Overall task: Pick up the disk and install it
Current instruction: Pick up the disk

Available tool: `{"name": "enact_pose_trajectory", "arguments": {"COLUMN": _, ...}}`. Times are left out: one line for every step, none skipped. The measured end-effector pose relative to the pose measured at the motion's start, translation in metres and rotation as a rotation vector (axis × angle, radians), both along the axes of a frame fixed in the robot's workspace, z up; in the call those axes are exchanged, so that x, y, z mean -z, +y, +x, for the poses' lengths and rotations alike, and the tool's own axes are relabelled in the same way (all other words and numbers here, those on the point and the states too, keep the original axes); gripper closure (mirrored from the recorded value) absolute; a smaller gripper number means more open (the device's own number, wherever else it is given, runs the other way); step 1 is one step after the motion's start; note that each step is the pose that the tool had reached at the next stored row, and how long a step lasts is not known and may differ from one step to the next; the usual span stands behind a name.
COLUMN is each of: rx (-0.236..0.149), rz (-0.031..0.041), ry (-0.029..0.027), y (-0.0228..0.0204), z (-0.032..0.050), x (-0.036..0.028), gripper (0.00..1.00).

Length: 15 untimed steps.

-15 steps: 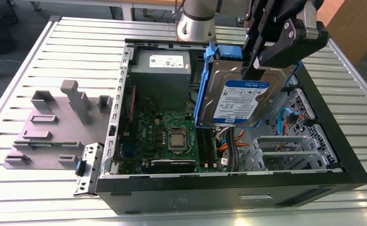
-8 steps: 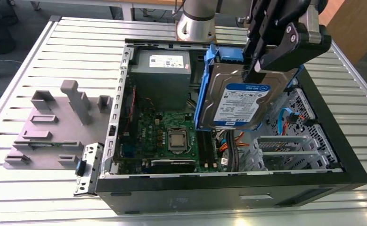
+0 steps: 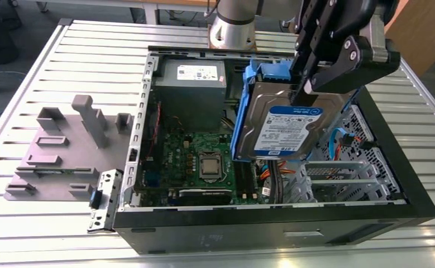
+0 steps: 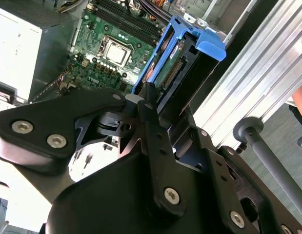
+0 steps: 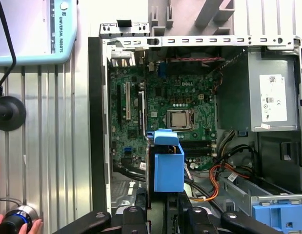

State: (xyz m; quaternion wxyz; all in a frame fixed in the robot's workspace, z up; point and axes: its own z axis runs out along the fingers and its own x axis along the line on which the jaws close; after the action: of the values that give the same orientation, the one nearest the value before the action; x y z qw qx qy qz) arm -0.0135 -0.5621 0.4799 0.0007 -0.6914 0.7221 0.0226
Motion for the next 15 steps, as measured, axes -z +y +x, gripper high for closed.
{"name": "enact_pose_trajectory", "arguments": {"rx": 0.000, "rz": -0.0009, "ry": 0.0000, "y": -0.0011, "z": 0.0000, "x": 0.0001, "gripper": 0.65}}
{"name": "enact_pose_trajectory", "arguments": {"rx": 0.000, "rz": -0.0018, "ry": 0.0000, "y": -0.0023, "z": 0.0000, "x": 0.0001, "gripper": 0.65}}
{"name": "enact_pose_trajectory", "arguments": {"rx": 0.000, "rz": -0.0024, "ry": 0.0000, "y": -0.0034, "z": 0.0000, "x": 0.0002, "gripper": 0.65}}
{"name": "enact_pose_trajectory", "arguments": {"rx": 0.000, "rz": -0.0032, "ry": 0.0000, "y": -0.0045, "z": 0.0000, "x": 0.0003, "gripper": 0.65}}
{"name": "enact_pose_trajectory", "arguments": {"rx": 0.000, "rz": -0.0038, "ry": 0.0000, "y": -0.0056, "z": 0.0000, "x": 0.0004, "gripper": 0.65}}
{"name": "enact_pose_trajectory", "arguments": {"rx": 0.000, "rz": -0.0044, "ry": 0.0000, "y": -0.0062, "z": 0.0000, "x": 0.0005, "gripper": 0.65}}
{"name": "enact_pose_trajectory", "arguments": {"rx": 0.000, "rz": -0.0046, "ry": 0.0000, "y": -0.0063, "z": -0.0001, "x": 0.0005, "gripper": 0.65}}
{"name": "enact_pose_trajectory", "arguments": {"rx": 0.000, "rz": -0.0047, "ry": 0.0000, "y": -0.0063, "z": 0.0000, "x": 0.0005, "gripper": 0.65}}
{"name": "enact_pose_trajectory", "arguments": {"rx": 0.000, "rz": -0.0049, "ry": 0.0000, "y": -0.0064, "z": 0.0000, "x": 0.0005, "gripper": 0.65}}
{"name": "enact_pose_trajectory", "arguments": {"rx": 0.000, "rz": -0.0049, "ry": 0.0000, "y": -0.0064, "z": 0.0000, "x": 0.0005, "gripper": 0.65}}
{"name": "enact_pose_trajectory", "arguments": {"rx": 0.000, "rz": -0.0051, "ry": 0.0000, "y": -0.0064, "z": 0.0000, "x": 0.0004, "gripper": 0.65}}
{"name": "enact_pose_trajectory", "arguments": {"rx": 0.000, "rz": -0.0051, "ry": 0.0000, "y": -0.0064, "z": 0.0000, "x": 0.0005, "gripper": 0.65}}
{"name": "enact_pose_trajectory", "arguments": {"rx": 0.000, "rz": -0.0053, "ry": 0.0000, "y": -0.0064, "z": 0.0000, "x": 0.0004, "gripper": 0.65}}
{"name": "enact_pose_trajectory", "arguments": {"rx": 0.000, "rz": -0.0053, "ry": 0.0000, "y": -0.0064, "z": 0.0001, "x": 0.0005, "gripper": 0.65}}
{"name": "enact_pose_trajectory", "arguments": {"rx": 0.000, "rz": -0.0052, "ry": 0.0000, "y": -0.0064, "z": 0.0010, "x": 0.0005, "gripper": 0.65}}
